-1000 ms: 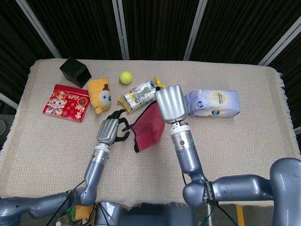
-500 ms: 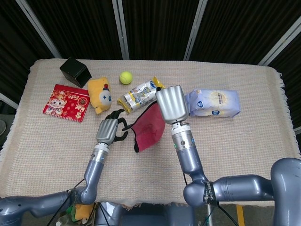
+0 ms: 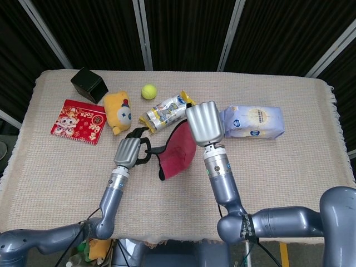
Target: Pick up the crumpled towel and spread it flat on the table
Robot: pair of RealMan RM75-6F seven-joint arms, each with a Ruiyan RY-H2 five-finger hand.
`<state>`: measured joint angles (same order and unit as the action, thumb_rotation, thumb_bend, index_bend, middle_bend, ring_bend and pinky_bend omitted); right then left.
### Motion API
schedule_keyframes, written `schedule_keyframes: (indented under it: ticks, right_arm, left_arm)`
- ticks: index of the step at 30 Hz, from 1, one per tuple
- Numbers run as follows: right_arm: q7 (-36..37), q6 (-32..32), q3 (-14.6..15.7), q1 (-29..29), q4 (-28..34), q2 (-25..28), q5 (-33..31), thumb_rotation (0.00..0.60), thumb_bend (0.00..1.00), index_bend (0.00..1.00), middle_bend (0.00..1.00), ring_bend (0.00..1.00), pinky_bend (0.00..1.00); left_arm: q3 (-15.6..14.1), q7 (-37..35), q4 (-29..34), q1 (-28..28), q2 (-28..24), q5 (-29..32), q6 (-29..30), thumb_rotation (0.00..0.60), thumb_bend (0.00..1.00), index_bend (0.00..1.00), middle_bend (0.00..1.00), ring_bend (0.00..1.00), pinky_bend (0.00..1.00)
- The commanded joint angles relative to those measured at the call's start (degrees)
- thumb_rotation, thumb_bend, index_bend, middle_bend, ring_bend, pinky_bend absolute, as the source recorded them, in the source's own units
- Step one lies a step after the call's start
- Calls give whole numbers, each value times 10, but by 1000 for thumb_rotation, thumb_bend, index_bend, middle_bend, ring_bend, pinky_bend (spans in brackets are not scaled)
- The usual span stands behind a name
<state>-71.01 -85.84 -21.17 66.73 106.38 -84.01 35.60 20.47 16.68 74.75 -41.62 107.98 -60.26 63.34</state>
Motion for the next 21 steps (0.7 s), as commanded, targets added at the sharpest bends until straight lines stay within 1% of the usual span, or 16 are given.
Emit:
schedule_keyframes:
  ticks: [1, 5, 14, 17, 21]
  right_arm:
    - [1, 0, 1, -2, 2, 2, 1, 600, 618, 869, 982, 1000, 897]
    - [5, -1, 4, -7, 9, 10, 3, 600, 618, 869, 981, 1000, 897]
    - [32, 0, 1, -27, 35, 41, 10, 600, 618, 870, 982, 1000, 897]
    - [43, 1, 2, -35, 45, 53, 15, 600, 619, 871, 982, 1000, 897]
    - [59, 2, 1, -47, 59, 73, 24, 600, 619, 871, 982, 1000, 897]
  left_arm:
    - [2, 1, 7, -2, -6, -5, 4, 600, 423, 618, 130, 95, 190]
    - [6, 5, 24, -3, -21, -14, 13, 600, 424, 617, 130, 95, 190]
    - [35, 21, 90, -13, -75, -34, 35, 600, 423, 617, 130, 95, 190]
    - [48, 39, 110, -22, -95, -40, 40, 600, 423, 617, 130, 95, 190]
    - [65, 66, 131, -35, -117, -32, 42, 600, 424, 617, 131, 95, 190]
